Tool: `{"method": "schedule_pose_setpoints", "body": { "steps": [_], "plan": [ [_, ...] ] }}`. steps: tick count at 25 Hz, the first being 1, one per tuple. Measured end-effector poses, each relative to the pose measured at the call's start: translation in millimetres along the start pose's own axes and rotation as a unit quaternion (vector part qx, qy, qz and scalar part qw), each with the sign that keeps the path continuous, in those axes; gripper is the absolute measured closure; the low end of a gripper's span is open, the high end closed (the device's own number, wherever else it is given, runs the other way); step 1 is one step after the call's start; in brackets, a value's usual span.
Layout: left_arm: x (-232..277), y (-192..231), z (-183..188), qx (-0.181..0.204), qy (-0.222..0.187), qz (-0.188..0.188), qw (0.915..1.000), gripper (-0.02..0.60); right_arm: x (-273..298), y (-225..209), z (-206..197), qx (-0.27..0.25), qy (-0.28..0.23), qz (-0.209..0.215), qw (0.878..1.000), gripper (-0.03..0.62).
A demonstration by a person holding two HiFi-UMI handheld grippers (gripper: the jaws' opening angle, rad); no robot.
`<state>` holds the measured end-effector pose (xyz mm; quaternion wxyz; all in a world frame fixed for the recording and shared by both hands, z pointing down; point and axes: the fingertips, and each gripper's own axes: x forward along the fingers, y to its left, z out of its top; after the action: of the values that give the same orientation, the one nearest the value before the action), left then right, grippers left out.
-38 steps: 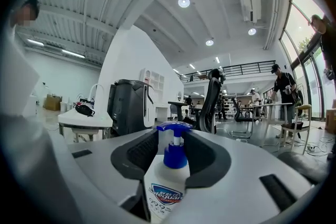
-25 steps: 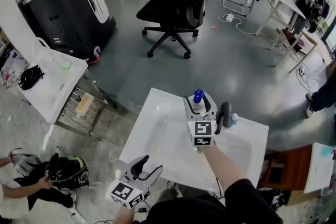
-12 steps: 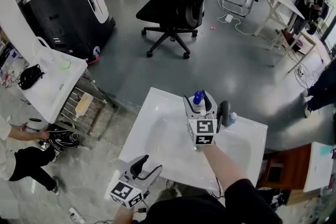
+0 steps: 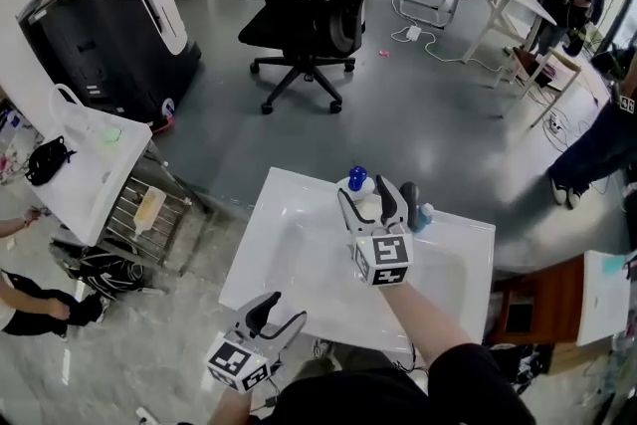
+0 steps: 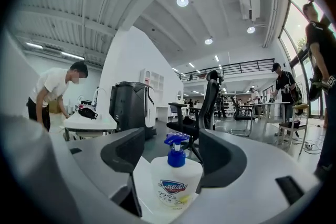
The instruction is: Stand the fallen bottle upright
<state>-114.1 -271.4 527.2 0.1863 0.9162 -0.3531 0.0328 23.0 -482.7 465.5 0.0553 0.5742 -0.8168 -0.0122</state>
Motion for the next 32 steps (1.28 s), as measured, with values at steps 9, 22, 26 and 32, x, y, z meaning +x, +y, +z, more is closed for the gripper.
{"method": "schedule_pose_setpoints", "body": {
  "steps": [9, 22, 26, 32],
  "plan": [
    [1.9, -22.8, 0.0, 0.020, 0.007, -0.048, 0.9986, 0.333, -64.2, 25.0, 22.6, 0.042, -0.028, 0.030, 0.998, 0.293],
    [-1.9, -51.4, 14.0, 0.045, -0.013, -0.068, 0.9966, 0.333, -158.4, 32.7, 42.4, 0.047, -0.045, 0.048, 0.997, 0.436],
    [-7.5, -62.8, 13.7, 0.057, -0.020, -0.062, 0.9963, 0.332, -185.4, 31.0, 37.8, 0.049, -0.041, 0.050, 0.997, 0.500],
    [-19.3, -90.7, 7.3, 0.066, -0.031, -0.046, 0.9963, 0.333, -234.6, 35.1, 35.8, 0.054, -0.044, 0.066, 0.995, 0.589]
  ]
}}
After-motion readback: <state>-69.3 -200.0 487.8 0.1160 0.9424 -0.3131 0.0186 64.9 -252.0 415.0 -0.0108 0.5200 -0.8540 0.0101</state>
